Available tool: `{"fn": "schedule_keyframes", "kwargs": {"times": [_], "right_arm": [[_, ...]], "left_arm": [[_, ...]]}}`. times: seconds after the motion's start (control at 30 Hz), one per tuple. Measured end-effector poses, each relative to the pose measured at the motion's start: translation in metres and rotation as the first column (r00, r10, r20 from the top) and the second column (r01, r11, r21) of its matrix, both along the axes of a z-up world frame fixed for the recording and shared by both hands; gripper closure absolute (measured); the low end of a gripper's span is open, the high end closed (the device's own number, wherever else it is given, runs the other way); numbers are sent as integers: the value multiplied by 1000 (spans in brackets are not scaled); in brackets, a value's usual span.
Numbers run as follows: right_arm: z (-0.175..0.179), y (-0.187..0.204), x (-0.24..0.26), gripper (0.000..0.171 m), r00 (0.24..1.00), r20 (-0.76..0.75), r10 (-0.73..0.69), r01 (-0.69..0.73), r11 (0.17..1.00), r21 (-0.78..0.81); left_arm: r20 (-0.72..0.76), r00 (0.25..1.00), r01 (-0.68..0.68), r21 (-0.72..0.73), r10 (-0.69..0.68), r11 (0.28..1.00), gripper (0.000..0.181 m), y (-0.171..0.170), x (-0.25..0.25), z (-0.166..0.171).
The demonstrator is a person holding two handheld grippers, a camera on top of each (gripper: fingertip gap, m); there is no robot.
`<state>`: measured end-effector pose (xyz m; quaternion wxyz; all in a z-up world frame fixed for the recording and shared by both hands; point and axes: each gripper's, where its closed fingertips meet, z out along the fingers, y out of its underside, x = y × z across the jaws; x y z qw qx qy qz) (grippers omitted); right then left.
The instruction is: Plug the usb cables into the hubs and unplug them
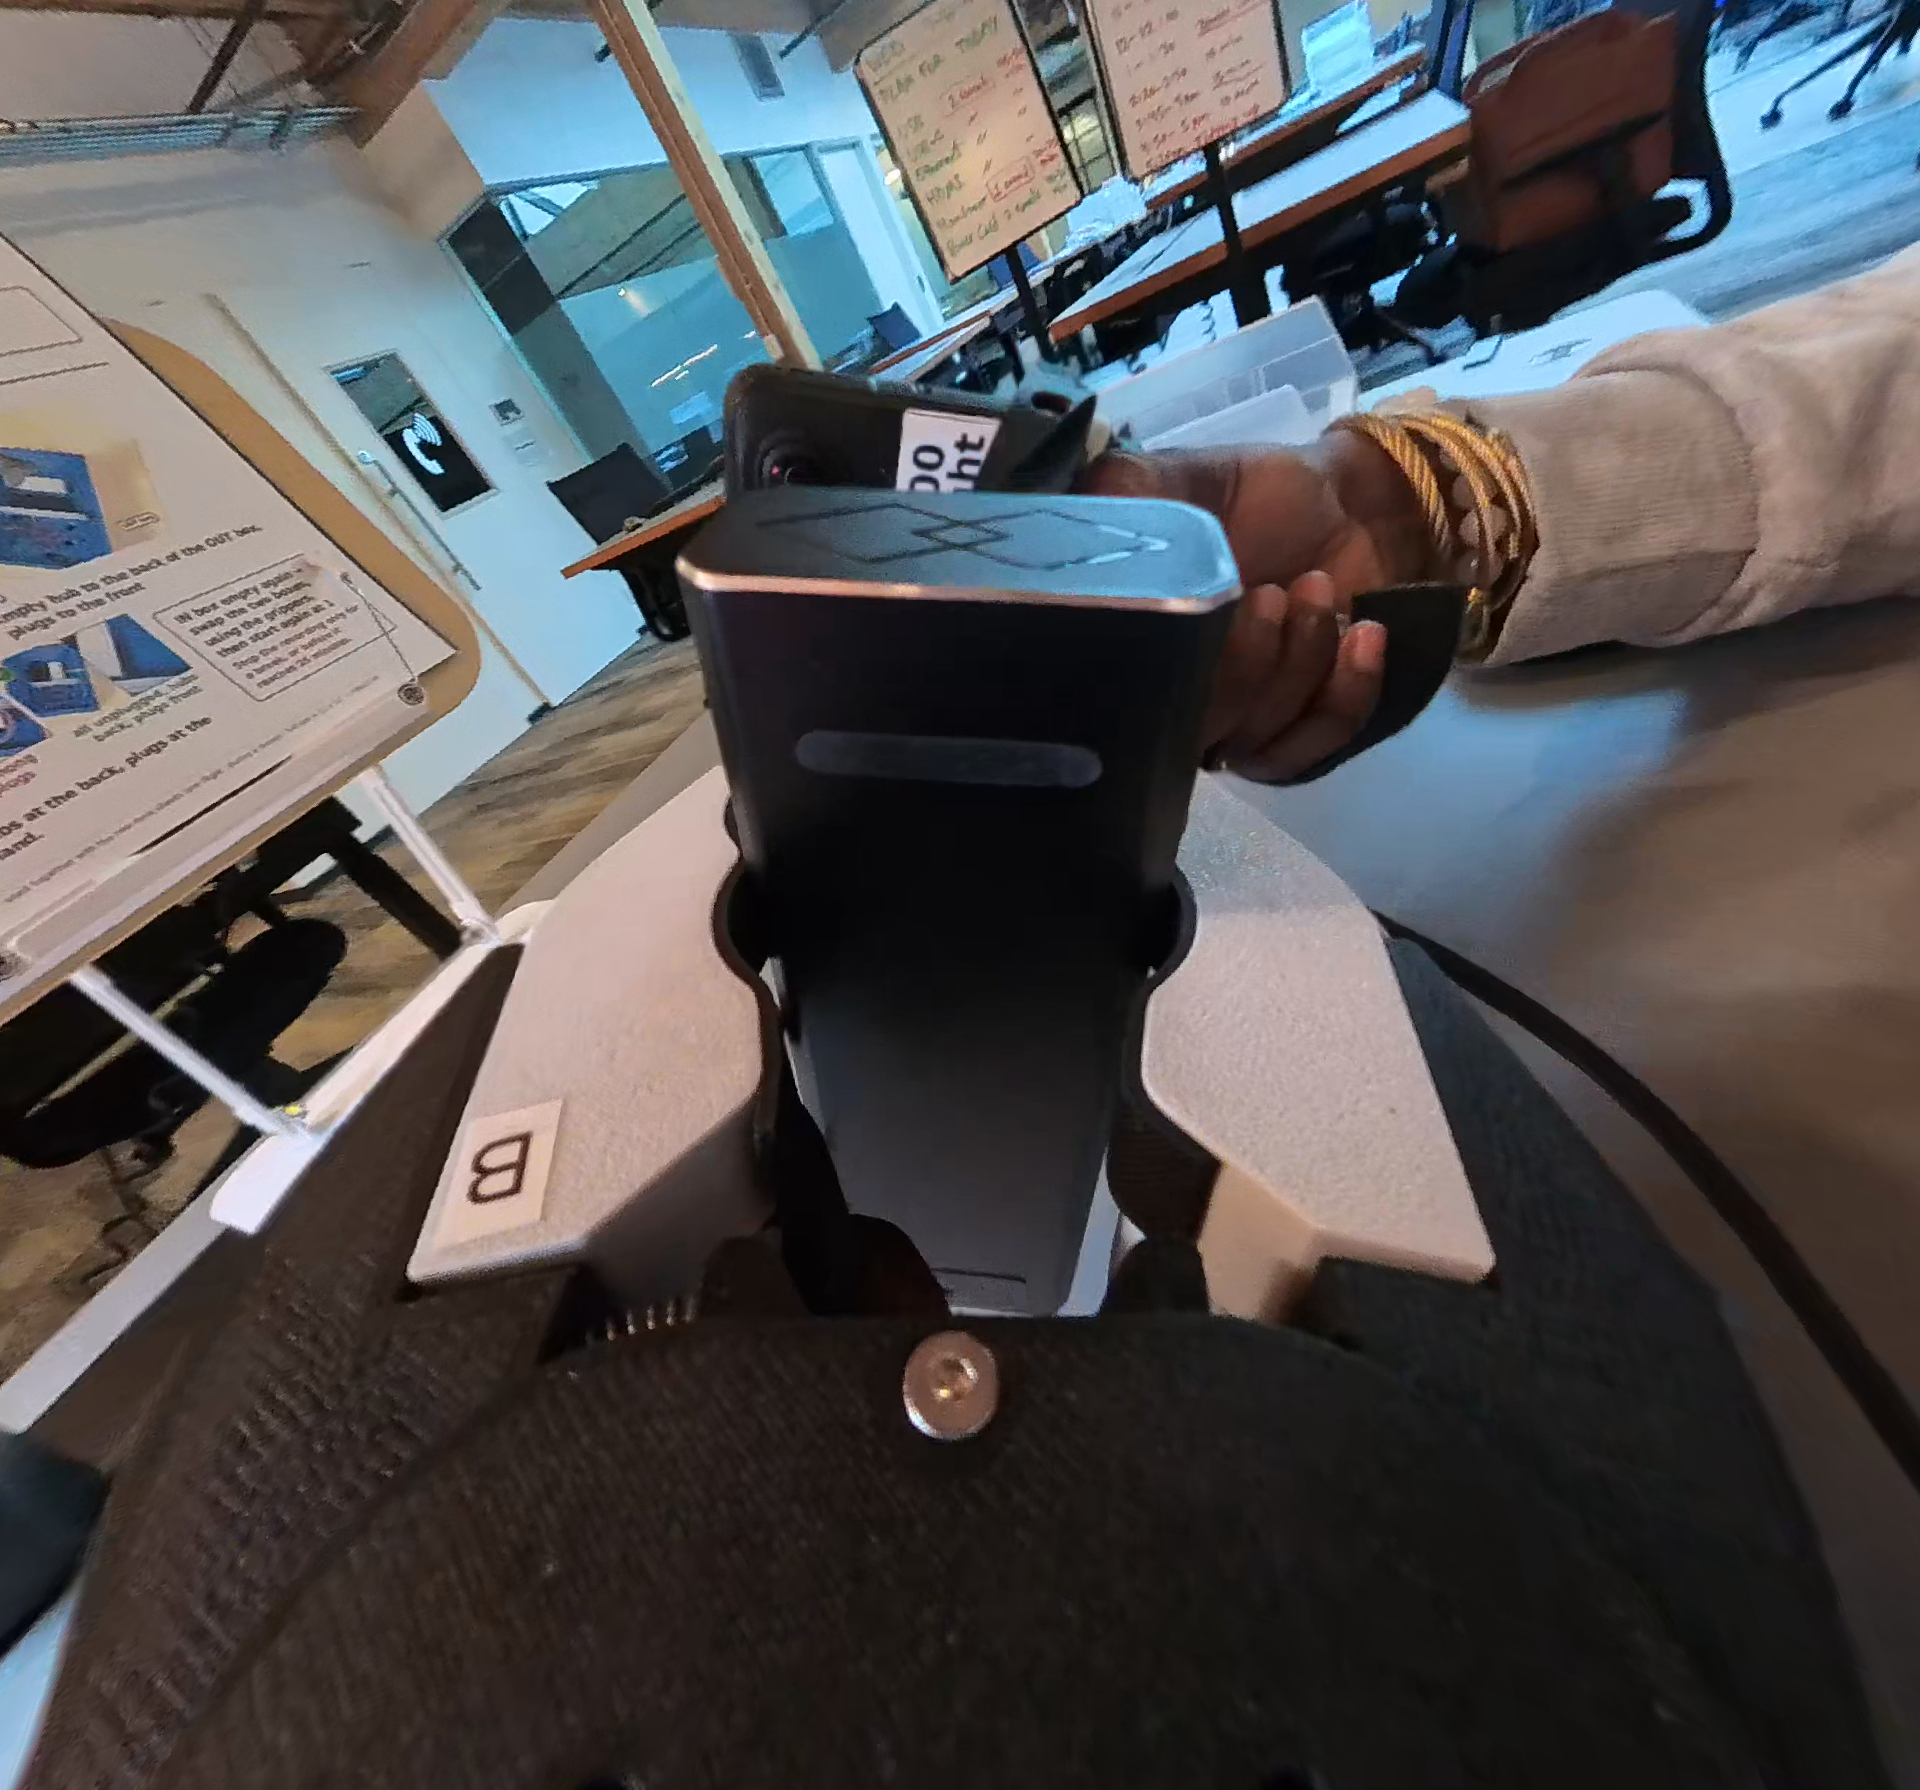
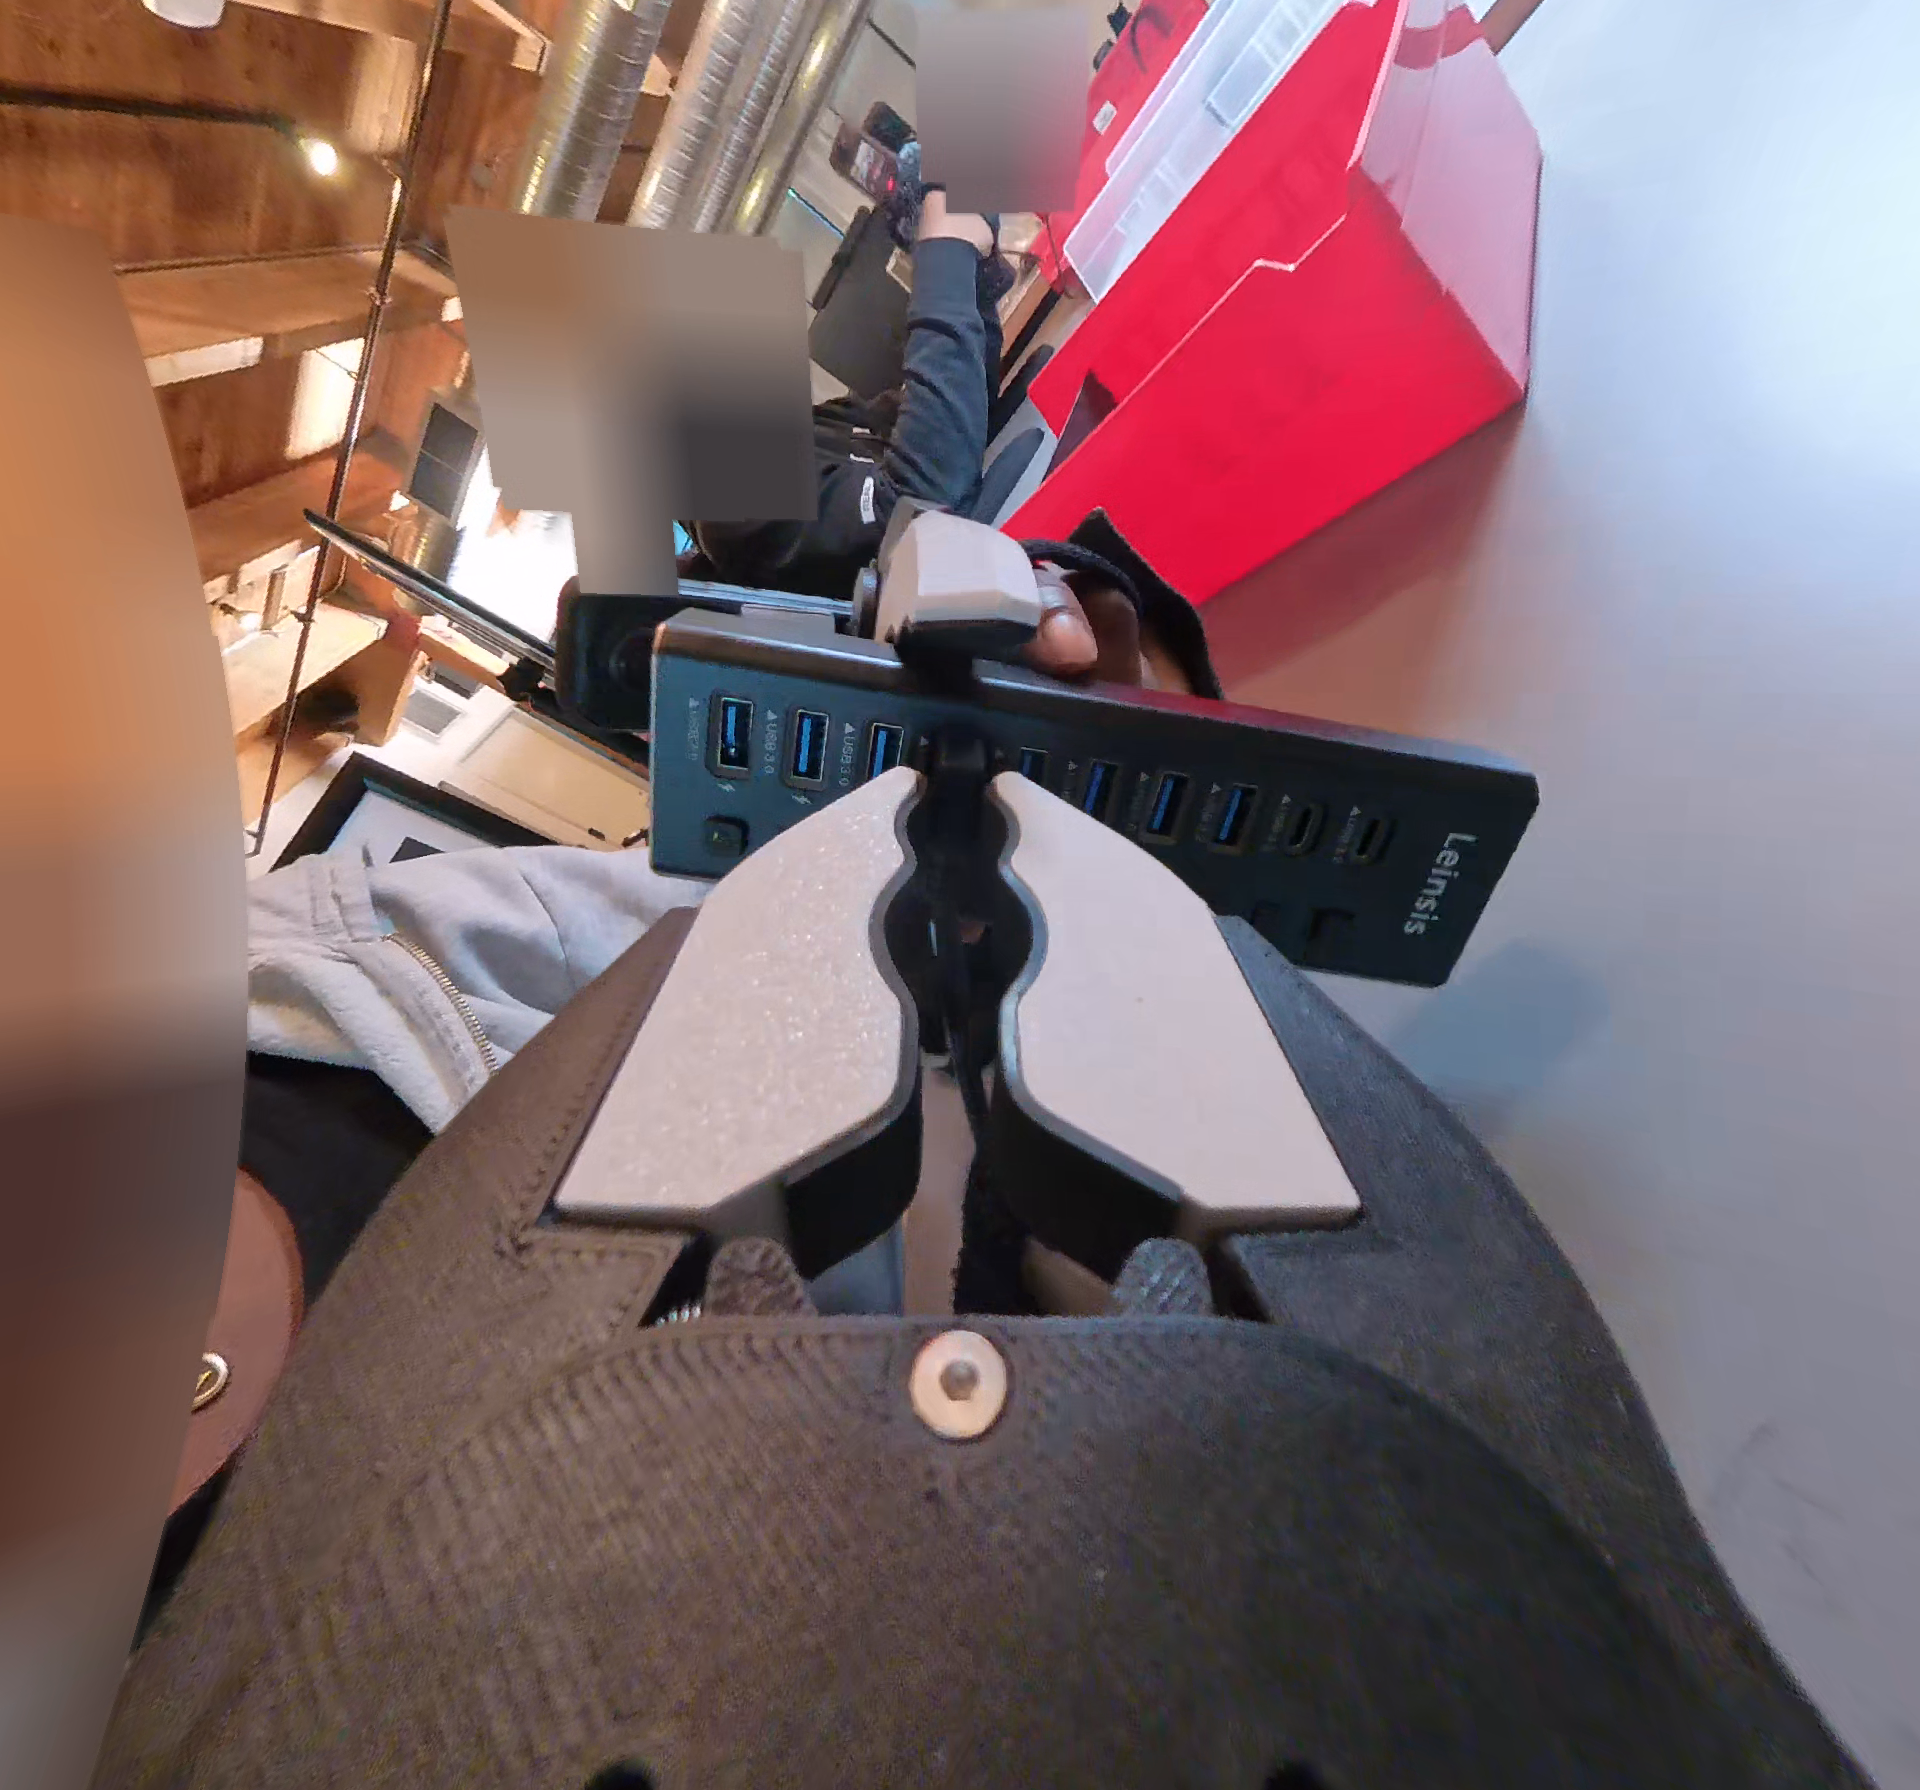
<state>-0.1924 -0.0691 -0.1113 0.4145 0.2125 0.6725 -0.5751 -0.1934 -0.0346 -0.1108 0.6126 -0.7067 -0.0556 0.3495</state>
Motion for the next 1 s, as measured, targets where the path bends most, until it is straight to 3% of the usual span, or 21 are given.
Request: {"fn": "schedule_keyframes", "kwargs": {"times": [0.47,0.73,1.0], "right_arm": [[5,4,12,163,995,-57,81,-80,997,16],[6,2,12,162,970,-244,11,3,999,54],[4,5,13,163,954,-298,16,10,996,84]], "left_arm": [[-84,996,-24,-78,18,997,109,1,11,5],[-23,999,-41,-44,40,998,109,-4,9,2],[-27,997,-77,-87,75,993,110,-11,12,-5]]}}
